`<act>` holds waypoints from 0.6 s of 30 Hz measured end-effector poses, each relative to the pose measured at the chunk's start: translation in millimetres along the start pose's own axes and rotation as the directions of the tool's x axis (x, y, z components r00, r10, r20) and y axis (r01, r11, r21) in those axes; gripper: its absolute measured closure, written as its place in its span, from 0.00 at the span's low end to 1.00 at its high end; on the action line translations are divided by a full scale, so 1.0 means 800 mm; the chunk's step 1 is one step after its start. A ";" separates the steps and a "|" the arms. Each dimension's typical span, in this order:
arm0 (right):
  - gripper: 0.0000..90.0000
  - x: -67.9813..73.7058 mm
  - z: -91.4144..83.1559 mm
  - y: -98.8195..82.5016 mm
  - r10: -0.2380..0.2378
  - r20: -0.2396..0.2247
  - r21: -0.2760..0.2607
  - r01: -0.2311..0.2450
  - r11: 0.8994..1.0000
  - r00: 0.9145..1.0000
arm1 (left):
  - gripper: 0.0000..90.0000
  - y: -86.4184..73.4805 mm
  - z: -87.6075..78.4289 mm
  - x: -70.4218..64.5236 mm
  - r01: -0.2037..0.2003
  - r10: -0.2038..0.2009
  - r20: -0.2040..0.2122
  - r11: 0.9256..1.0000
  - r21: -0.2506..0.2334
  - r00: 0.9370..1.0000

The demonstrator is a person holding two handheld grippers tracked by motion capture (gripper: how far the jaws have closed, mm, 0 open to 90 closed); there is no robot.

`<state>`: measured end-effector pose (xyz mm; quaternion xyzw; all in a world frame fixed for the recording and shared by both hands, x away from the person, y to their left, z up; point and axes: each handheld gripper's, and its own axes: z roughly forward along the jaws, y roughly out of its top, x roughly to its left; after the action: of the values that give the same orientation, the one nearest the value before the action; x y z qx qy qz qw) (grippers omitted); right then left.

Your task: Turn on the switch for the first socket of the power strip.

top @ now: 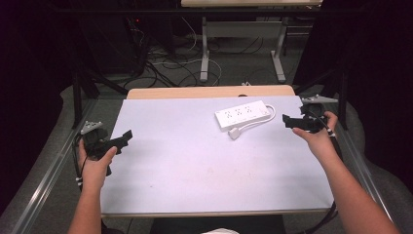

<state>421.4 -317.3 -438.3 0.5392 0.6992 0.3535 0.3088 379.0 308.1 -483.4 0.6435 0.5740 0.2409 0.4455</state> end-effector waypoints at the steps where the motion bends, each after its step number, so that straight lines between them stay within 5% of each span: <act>1: 0.18 0.000 0.002 0.002 0.005 -0.001 -0.010 -0.005 1.000 1.000 | 0.00 0.000 0.001 -0.001 0.000 0.000 0.001 1.000 0.004 1.000; 6: 0.24 -0.004 0.005 0.013 0.017 -0.060 0.024 -0.016 1.000 0.998 | 0.00 0.000 0.002 -0.001 -0.009 0.009 0.002 1.000 0.007 1.000; 18: 0.27 -0.009 0.015 0.042 0.010 -0.061 0.039 -0.007 0.999 0.998 | 0.00 0.000 0.003 -0.003 -0.009 0.008 0.011 1.000 0.018 1.000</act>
<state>450.6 -317.0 -416.7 0.5370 0.7128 0.3575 0.2753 380.4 304.7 -484.3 0.6511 0.5709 0.2343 0.4418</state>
